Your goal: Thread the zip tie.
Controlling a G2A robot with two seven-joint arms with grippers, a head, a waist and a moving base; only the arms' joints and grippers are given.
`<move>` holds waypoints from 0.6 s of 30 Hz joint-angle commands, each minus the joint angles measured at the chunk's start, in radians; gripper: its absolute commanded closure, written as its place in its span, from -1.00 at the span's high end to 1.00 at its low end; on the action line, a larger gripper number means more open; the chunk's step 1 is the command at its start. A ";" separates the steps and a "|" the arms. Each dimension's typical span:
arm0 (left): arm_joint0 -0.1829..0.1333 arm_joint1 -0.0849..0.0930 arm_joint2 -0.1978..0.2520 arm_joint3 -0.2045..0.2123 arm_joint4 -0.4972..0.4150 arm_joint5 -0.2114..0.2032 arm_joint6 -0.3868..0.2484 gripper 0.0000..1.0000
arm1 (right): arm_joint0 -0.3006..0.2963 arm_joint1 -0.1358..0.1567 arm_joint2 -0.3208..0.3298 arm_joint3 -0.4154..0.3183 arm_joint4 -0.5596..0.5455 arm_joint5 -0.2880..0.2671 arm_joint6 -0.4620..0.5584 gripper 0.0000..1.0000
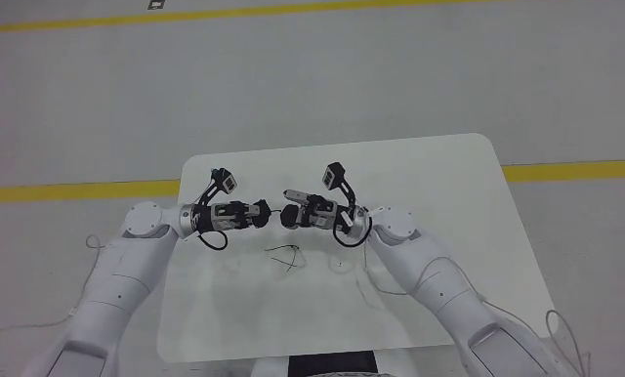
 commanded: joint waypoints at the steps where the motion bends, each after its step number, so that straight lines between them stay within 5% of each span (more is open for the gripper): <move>1: 0.000 0.000 0.000 0.000 0.000 0.000 0.000 -1.00 | 0.004 -0.002 -0.005 0.015 0.007 -0.004 0.012 -0.38; 18: 0.000 0.000 0.000 0.000 0.000 0.000 0.000 -1.00 | 0.045 -0.019 -0.028 0.106 0.037 -0.019 0.038 -0.70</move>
